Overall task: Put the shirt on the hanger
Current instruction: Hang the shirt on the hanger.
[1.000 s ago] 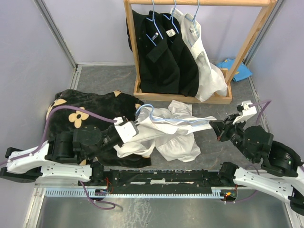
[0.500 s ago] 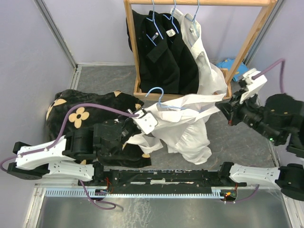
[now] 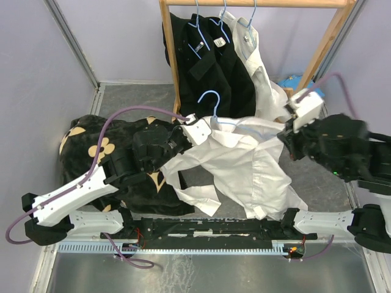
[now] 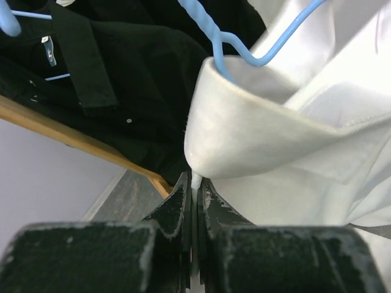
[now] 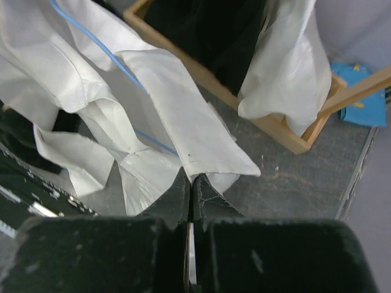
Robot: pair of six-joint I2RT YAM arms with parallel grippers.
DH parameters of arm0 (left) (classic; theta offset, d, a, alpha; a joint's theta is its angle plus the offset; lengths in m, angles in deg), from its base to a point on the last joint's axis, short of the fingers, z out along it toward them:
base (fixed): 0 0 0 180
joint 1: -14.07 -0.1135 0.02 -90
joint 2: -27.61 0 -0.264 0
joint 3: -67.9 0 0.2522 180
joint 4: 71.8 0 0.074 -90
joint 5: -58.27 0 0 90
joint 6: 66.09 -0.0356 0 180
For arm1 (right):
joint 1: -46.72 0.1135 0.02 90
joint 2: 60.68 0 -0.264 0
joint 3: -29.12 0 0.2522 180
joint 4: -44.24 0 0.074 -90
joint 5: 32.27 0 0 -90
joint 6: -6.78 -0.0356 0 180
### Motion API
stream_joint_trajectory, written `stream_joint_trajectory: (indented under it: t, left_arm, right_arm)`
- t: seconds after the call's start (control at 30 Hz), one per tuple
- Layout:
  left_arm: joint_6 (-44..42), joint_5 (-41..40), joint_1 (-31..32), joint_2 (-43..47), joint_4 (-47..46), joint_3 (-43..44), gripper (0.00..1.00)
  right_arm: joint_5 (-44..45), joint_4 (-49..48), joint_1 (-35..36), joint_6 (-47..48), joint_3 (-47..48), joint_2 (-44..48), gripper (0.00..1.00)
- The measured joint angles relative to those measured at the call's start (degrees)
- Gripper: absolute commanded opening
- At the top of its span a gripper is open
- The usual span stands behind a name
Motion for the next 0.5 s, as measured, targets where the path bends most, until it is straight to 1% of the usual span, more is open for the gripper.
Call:
stream_joint_trajectory:
  t: [0.17,0.27,0.37,0.5]
  left_arm:
    - [0.0,5.6,-0.3,4.9,-0.6,-4.4,0.03]
    - [0.0,10.7,-0.3,10.4,-0.5,-8.8,0.03]
    - [0.2,11.2,-0.3,12.9,-0.5,-10.7,0.03]
    - [1.2,11.0,-0.3,14.8,0.2,-11.8,0.03]
  right_arm:
    - [-3.3,-0.5,0.0,-0.9,-10.5,-0.3,0.0]
    - [-6.9,-2.7,0.0,-2.0,-15.0,-2.1,0.0]
    - [-9.3,-4.4,0.0,-2.6,-16.4,-2.3,0.0]
    - [-17.3,-8.7,-0.2,-3.5,-17.9,-1.4,0.0]
